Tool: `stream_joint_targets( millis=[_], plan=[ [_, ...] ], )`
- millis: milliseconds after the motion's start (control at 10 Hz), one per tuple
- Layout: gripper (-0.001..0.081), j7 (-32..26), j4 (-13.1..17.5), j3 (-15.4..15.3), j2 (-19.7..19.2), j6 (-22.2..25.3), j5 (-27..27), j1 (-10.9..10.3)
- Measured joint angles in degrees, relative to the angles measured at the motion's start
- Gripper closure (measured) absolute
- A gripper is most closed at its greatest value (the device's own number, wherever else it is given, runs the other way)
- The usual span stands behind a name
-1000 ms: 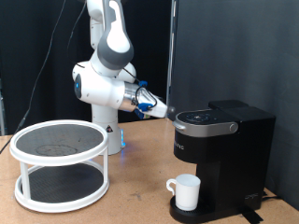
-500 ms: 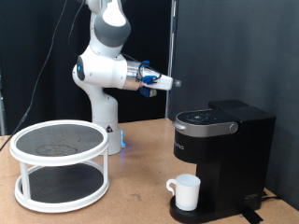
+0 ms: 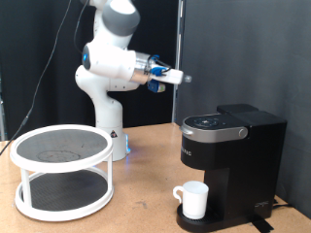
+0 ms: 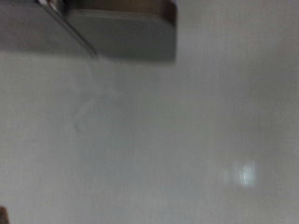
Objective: Make a cup of coffee with the keurig machine
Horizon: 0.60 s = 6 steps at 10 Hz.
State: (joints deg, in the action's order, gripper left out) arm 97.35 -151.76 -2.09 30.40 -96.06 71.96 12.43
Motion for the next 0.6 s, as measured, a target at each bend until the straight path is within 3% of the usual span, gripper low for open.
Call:
stream_joint_targets(
  millis=[300,500,600],
  plan=[
    [0.0072,4.93,4.06,-8.50,4.24,-13.17,-10.82,0.24],
    [0.0072,5.41,8.18,-12.11,4.30,-15.90,-21.15,0.55],
    [0.0072,5.39,10.48,-13.08,2.46,-15.87,-25.68,1.02]
  ],
)
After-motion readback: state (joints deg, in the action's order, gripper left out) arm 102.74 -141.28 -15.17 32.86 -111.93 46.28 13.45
